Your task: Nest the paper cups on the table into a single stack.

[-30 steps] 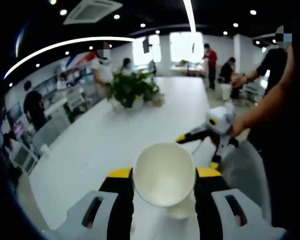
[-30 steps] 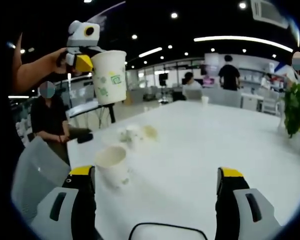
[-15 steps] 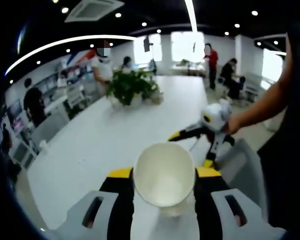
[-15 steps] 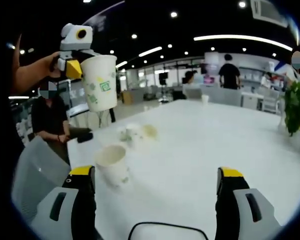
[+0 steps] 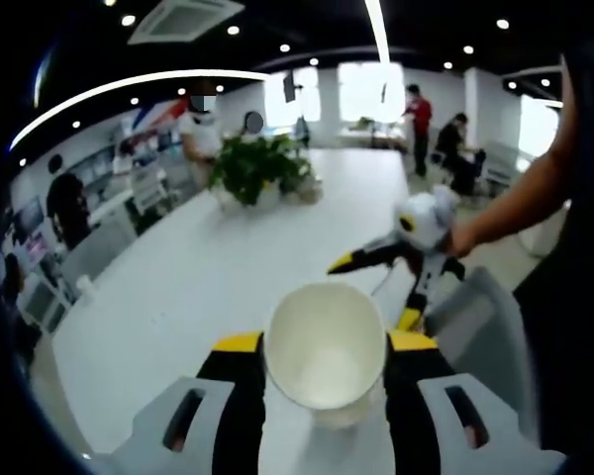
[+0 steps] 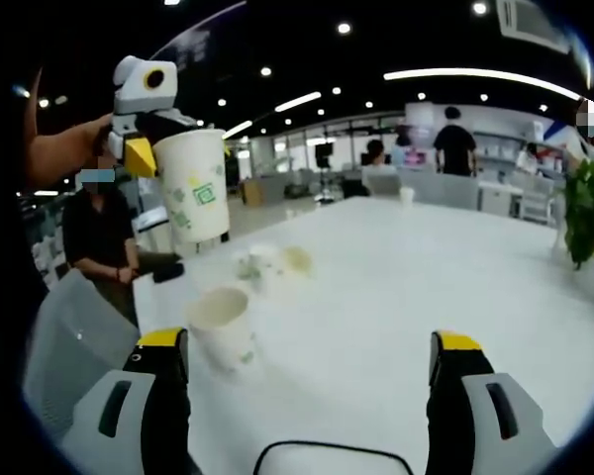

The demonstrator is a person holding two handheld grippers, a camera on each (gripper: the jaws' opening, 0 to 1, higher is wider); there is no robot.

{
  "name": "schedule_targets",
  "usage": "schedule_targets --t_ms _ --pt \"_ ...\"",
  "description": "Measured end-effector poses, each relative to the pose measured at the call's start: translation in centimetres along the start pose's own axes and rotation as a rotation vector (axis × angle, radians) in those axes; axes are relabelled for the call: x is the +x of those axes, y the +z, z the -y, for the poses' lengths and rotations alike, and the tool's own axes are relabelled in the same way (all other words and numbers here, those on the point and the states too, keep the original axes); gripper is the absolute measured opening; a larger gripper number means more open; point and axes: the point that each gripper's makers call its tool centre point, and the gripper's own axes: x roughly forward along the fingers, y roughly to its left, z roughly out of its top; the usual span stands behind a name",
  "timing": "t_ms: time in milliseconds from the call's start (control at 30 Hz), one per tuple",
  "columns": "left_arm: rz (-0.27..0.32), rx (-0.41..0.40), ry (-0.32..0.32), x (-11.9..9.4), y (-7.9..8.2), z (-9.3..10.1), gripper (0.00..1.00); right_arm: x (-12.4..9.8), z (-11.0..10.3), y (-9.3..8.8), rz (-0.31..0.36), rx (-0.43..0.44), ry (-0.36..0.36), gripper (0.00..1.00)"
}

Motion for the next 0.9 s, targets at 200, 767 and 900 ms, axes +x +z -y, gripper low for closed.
schedule_targets --t_ms 200,767,900 --pt "0.001 0.006 0.008 0.5 -0.8 0.3 0.44 -0.2 0.0 -0.2 -0.001 0.003 -0.003 1.0" --pt "-0.007 0.014 0.026 2.1 -3.3 1.1 0.44 -0.6 -0.3 -0.6 -0.002 0.01 -0.009 1.0" --pt "-0.017 0.001 0.023 2.4 -3.9 1.4 0.44 -0.8 -0.4 -0.6 -0.003 0.009 -0.011 1.0"
